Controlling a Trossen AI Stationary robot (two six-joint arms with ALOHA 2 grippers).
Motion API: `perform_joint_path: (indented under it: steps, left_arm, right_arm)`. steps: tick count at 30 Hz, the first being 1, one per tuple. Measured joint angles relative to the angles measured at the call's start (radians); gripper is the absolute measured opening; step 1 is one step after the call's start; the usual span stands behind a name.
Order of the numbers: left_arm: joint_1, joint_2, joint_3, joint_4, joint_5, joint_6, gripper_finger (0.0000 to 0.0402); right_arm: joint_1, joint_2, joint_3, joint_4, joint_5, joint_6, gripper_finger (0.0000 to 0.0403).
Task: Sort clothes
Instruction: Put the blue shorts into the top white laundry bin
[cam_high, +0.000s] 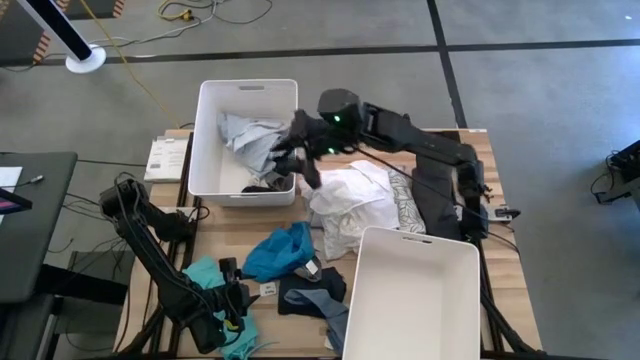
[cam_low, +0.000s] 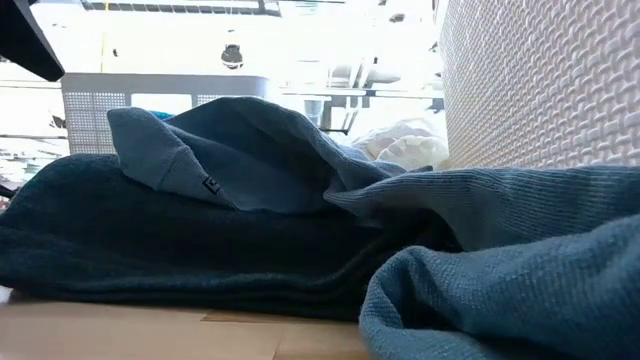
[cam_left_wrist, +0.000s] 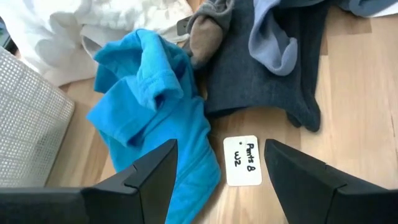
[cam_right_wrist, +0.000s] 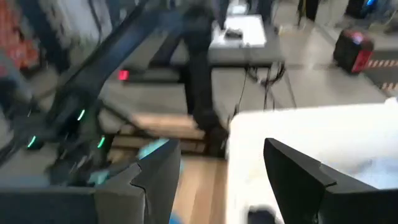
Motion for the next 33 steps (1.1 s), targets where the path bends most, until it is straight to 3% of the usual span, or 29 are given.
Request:
perform_joint_path:
  steps: [8,16,33]
  left_arm:
    - [0.0,0.0,0.0,0.002,-0.001,0.009,0.0235]
    - [0.0,0.0,0.0,0.005,-0.013,0.032,0.0235]
    - [0.052,0.0,0.0,0.071,-0.03,0.192,0.0235]
  right_arm:
    - [0.096,-0.09,0.0,-0.349,0.171,-0.048,0.0243]
    - [0.186,-0.095,0.0,-0.655,0.267,0.004,0.0243]
    - [0.392,-0.061,-0.047,-0.705,0.314,0.056,0.0243]
